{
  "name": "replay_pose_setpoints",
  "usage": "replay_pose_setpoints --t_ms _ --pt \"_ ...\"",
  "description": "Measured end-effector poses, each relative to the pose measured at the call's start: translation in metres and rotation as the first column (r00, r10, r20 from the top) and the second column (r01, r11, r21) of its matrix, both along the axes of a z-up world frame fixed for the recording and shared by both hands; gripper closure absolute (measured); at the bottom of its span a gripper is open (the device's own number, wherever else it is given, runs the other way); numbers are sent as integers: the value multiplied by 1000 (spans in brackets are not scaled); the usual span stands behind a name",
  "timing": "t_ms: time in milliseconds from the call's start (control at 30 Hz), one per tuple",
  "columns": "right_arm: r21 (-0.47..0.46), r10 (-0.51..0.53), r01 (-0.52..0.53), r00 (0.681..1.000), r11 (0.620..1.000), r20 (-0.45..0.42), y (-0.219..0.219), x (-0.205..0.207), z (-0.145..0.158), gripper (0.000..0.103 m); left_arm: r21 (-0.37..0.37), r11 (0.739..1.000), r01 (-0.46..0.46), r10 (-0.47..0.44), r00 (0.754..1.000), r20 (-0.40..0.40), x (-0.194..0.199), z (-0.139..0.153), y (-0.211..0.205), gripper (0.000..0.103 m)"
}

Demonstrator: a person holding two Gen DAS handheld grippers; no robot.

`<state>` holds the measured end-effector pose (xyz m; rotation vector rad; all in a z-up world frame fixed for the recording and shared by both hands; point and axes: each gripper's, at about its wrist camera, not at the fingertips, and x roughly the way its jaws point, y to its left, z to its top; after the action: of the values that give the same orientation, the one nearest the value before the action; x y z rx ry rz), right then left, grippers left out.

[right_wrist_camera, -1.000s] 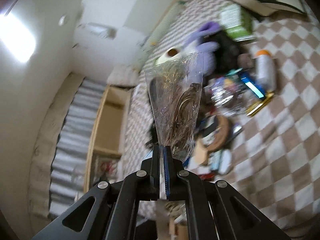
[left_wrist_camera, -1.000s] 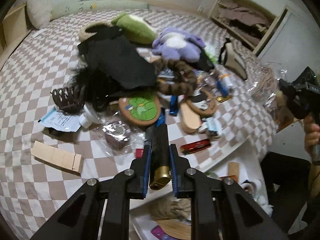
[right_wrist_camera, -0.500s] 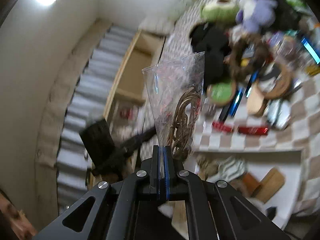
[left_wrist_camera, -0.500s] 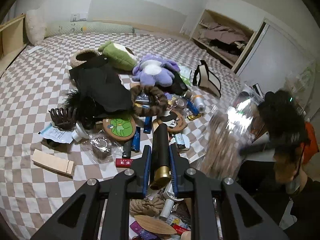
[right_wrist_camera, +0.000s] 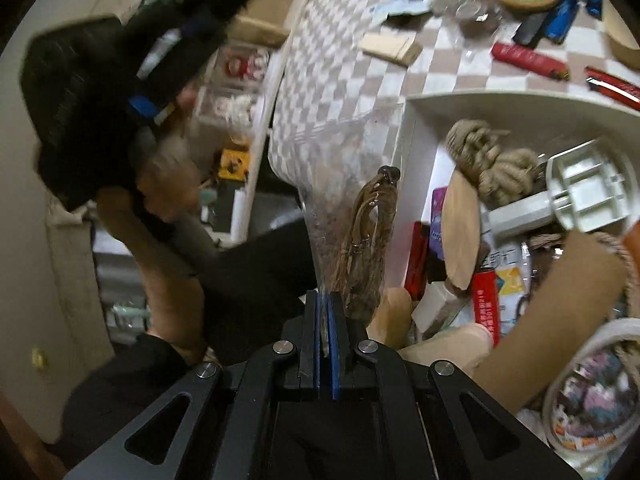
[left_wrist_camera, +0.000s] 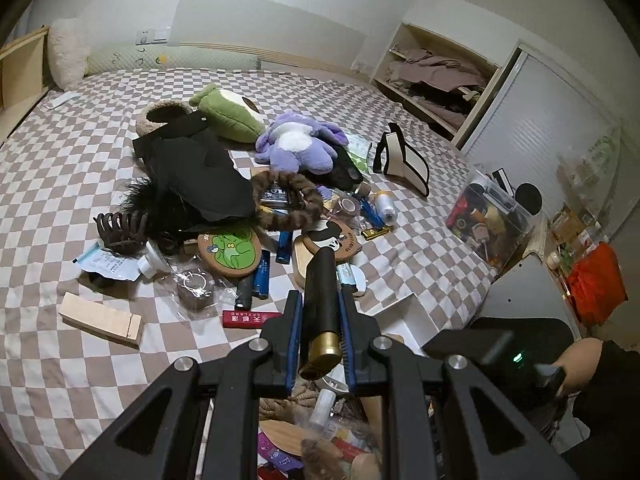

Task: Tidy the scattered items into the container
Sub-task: 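Carry the twine bag and black lighter to the white box and release both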

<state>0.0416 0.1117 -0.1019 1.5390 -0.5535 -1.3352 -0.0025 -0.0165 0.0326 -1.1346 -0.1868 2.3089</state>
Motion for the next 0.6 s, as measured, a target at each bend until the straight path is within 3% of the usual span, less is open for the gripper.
replay_pose_setpoints --t_ms 167,233,267,300,367,600 --pt "82 -18 21 999 996 -40 0 0 -7 98 -1 1000 23 -23 1000 6 5 -2 5 85" --pt "113 -43 52 996 992 -81 8 0 -2 92 -4 999 36 -36 999 11 7 -4 8 85" --pt "115 -51 63 993 991 -104 13 0 1 79 -6 999 41 -40 999 14 8 -5 9 85" --pt "117 -60 75 990 990 -125 18 2 5 49 -7 999 46 -45 999 16 9 -6 11 85" --pt "119 -82 102 983 988 -162 29 7 15 12 -8 998 55 -55 998 22 10 -7 13 85" --pt "45 41 -29 959 999 -281 58 19 59 12 -10 992 123 -122 991 54 11 -17 36 85"
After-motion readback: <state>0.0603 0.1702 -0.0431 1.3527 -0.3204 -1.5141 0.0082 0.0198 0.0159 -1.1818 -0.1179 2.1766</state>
